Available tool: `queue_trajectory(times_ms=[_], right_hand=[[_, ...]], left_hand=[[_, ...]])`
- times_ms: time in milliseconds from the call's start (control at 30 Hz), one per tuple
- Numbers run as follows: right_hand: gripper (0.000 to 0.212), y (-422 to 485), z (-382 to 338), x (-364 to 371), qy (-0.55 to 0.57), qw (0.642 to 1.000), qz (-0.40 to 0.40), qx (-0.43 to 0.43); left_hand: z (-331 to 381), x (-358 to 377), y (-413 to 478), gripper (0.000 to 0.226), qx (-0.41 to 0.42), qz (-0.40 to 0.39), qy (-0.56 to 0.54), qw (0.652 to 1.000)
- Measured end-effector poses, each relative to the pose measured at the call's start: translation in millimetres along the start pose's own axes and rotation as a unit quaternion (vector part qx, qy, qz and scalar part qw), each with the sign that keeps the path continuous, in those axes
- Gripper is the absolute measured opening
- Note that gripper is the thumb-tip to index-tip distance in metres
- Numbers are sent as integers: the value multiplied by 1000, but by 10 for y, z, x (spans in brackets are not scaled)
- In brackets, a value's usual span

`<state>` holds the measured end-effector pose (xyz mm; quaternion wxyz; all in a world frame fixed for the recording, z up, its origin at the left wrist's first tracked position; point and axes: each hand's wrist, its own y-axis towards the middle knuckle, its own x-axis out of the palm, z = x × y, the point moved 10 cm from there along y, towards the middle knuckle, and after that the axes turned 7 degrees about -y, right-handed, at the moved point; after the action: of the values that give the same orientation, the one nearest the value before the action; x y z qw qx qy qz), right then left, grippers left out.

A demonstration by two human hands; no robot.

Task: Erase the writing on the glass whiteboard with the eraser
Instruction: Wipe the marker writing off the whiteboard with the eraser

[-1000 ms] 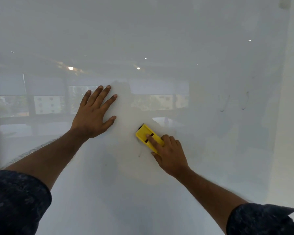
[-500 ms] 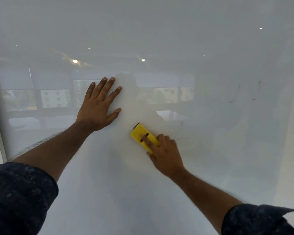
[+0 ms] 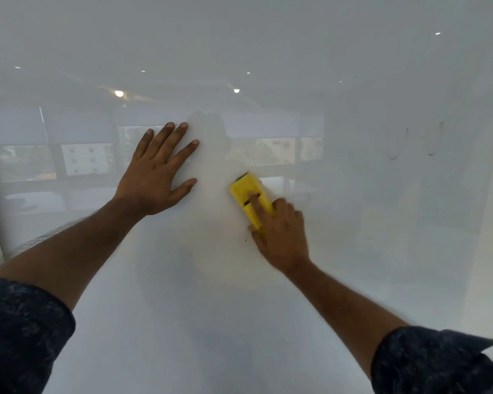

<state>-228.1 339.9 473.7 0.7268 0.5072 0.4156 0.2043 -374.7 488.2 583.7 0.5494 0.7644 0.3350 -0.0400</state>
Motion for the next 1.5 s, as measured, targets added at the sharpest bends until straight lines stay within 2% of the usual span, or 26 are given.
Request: queue_trajectory(times_ms=[100, 200, 267, 400, 500, 567, 633, 733, 800, 867, 933, 1033, 1100, 1167, 1267, 1367, 1433, 1500], right_hand=[[70, -405, -484, 239, -10, 992, -34, -120], [70, -404, -563, 249, -18, 985, -30, -171], [68, -168, -359, 127, -37, 989, -9, -143], [70, 408, 230, -193, -33, 999, 20, 11], [71, 450, 159, -214, 1, 998, 11, 59], [70, 214, -178, -87, 3, 1000, -8, 22], [68, -157, -681, 79, 6, 997, -30, -70], [72, -660, -1249, 323, -13, 975, -83, -208], [74, -674, -1255, 330, -18, 970, -84, -227], [75, -473, -1047, 207, -17, 979, -51, -195], [75, -184, -715, 52, -22, 992, -23, -126], [71, 120, -235, -89, -22, 1000, -11, -7], [71, 119, -101, -87, -6, 999, -16, 32], [72, -50, -213, 1, -2, 999, -32, -2], [75, -503, -606, 215, -10, 991, -68, -111], [77, -878, -1068, 394, -23, 969, -98, -226], [77, -877, -1193, 405, -31, 962, -101, -250], [74, -626, -1073, 273, -29, 974, -68, -214]], left_hand=[[22, 11, 1, 70, 11, 0, 2, 1000], [-9, -10, -26, 70, 21, -7, 9, 1000], [-19, -35, -43, 69, 21, -6, 7, 1000], [-10, -41, -78, 69, 16, -8, 3, 1000], [-34, -46, -75, 68, 20, -12, 3, 1000], [-15, -62, -70, 64, 26, -5, -3, 1000], [-1, -75, -75, 61, 29, -1, -5, 1000], [-13, -61, -89, 63, 26, -15, -7, 1000], [-30, -61, -105, 64, 27, -24, -7, 999], [-37, -69, -123, 64, 30, -25, -6, 999], [-45, -75, -144, 64, 28, -25, -5, 999], [-42, -60, -166, 64, 15, -23, -3, 1000], [-48, -42, -187, 65, 6, -21, -1, 1000], [-56, -34, -213, 65, 0, -16, -1, 1000], [-33, -28, -204, 66, -4, -4, -5, 1000], [-12, -12, -197, 67, -10, 1, -6, 1000], [-13, -6, -200, 67, -8, 2, -5, 1000], [-19, 0, -193, 67, 0, -1, -1, 1000]])
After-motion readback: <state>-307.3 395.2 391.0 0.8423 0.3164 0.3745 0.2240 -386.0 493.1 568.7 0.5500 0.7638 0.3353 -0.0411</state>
